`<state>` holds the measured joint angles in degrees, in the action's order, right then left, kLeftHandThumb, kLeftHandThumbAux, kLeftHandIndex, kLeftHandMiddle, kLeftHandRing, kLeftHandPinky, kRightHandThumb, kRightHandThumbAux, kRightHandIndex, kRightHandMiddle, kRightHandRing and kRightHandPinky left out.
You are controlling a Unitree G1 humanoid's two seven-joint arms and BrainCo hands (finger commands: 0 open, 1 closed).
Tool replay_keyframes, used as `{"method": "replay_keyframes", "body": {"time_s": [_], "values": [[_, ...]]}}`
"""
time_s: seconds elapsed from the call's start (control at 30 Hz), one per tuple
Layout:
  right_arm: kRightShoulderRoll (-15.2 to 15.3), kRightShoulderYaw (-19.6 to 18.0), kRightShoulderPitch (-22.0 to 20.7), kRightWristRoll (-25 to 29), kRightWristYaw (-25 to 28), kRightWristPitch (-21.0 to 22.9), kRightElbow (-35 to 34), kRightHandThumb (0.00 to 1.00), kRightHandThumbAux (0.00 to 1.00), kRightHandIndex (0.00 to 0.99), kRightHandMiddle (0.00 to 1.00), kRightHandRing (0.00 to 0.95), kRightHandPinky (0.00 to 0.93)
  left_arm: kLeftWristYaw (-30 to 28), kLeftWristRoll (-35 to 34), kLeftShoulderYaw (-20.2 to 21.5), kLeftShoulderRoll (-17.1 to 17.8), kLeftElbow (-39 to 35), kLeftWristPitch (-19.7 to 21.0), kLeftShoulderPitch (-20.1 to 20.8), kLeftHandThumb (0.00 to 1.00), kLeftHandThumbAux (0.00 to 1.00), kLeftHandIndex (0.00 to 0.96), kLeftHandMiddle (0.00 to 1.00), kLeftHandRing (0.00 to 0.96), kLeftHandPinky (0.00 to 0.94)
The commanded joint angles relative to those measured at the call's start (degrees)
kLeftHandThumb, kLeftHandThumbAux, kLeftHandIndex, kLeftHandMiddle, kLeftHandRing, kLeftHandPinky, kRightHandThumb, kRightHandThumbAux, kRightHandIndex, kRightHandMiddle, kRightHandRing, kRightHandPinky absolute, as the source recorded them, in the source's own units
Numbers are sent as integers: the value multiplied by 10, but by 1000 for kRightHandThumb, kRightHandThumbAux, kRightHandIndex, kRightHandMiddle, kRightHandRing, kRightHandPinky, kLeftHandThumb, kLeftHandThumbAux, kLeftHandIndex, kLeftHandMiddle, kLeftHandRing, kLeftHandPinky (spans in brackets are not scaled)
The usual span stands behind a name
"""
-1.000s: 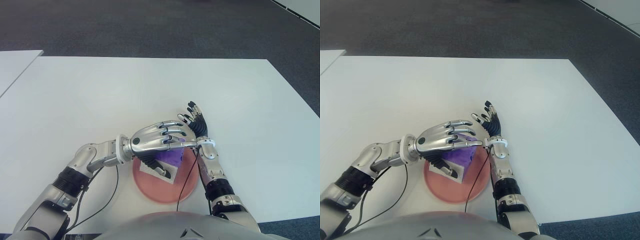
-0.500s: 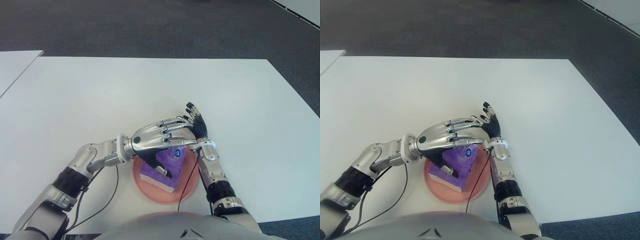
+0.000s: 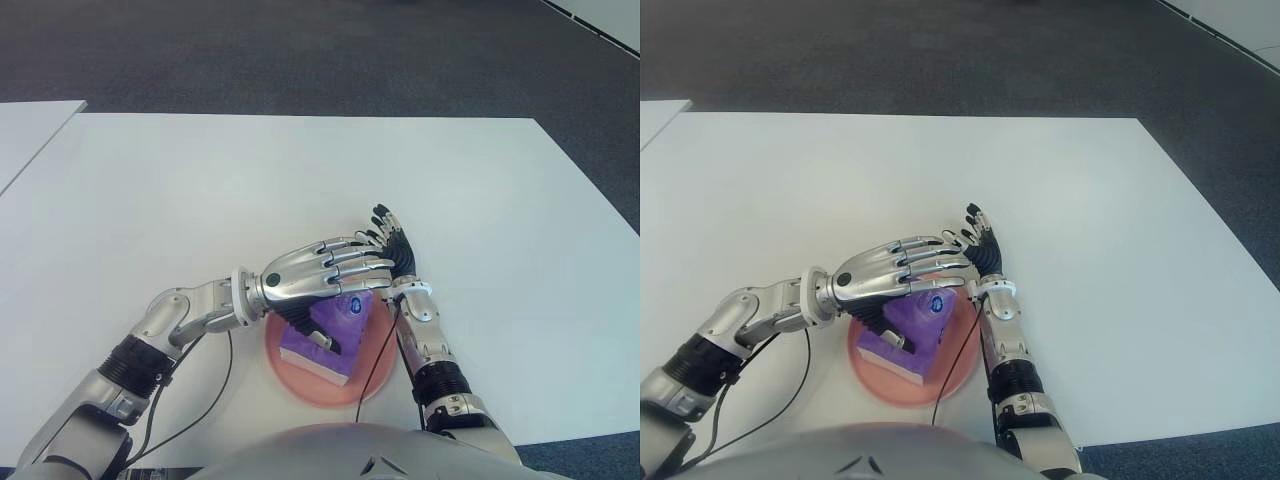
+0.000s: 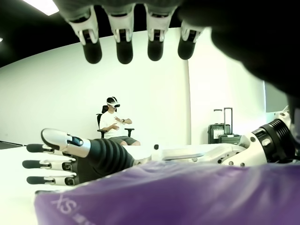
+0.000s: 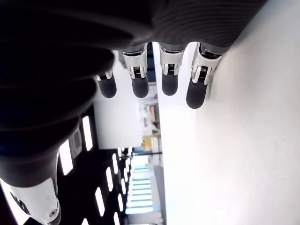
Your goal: Put the tissue paper into the plate.
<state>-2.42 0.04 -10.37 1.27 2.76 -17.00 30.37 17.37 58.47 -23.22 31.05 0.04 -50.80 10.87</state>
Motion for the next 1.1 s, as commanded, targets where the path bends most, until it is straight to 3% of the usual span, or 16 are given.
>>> {"method": "replay_keyframes", "body": {"time_s": [0.03, 0.13, 0.27, 0.4, 0.47, 0.53, 0.6, 0.7, 0.9, 1.07, 1.1], "values": [[1, 3, 20, -4, 2, 24, 20, 0, 686, 47, 33, 0, 0, 29, 14, 8, 8, 1, 0, -2, 29, 414, 0, 0, 0, 0], [2, 3, 19, -9, -3, 27, 21, 0, 678, 50, 35, 0, 0, 35, -4, 25, 17, 1, -4, 11, 36, 424, 0, 0, 0, 0], [9, 12, 23, -35, -19, 12, 25, 3, 664, 47, 35, 0, 0, 35, -90, 69, 22, 34, -22, 61, 47, 438, 0, 0, 0, 0], [13, 13, 23, -38, -21, 5, 30, 28, 648, 48, 37, 0, 0, -12, -241, 88, 15, 77, -23, 85, 66, 451, 0, 0, 0, 0], [11, 8, 20, -30, -17, 6, 36, 38, 647, 52, 41, 0, 0, -65, -360, 85, 5, 131, -7, 119, 75, 456, 0, 0, 0, 0], [10, 3, 16, -21, -13, 10, 40, 49, 651, 58, 47, 0, 0, -111, -457, 93, -6, 144, 31, 135, 88, 462, 0, 0, 0, 0], [8, -1, 12, -16, -12, 14, 44, 54, 653, 60, 50, 0, 0, -122, -495, 101, -15, 135, 52, 127, 94, 464, 0, 0, 0, 0], [4, -13, -9, 0, -9, 21, 73, 61, 660, 63, 52, 1, 0, -101, -568, 162, -49, 87, 165, 92, 85, 432, 0, 0, 0, 0], [9, -12, -24, -2, 1, -14, 110, 52, 664, 67, 56, 9, 13, -58, -604, 216, -114, 123, 263, 131, 55, 407, 0, 0, 0, 0], [13, -14, -29, -6, 4, -35, 130, 29, 674, 66, 52, 14, 19, -47, -618, 238, -149, 121, 309, 134, 45, 455, 0, 0, 0, 0], [10, -9, -7, -8, 1, -18, 85, 25, 676, 65, 51, 14, 18, -46, -616, 242, -154, 126, 311, 131, 43, 461, 0, 0, 0, 0]]}}
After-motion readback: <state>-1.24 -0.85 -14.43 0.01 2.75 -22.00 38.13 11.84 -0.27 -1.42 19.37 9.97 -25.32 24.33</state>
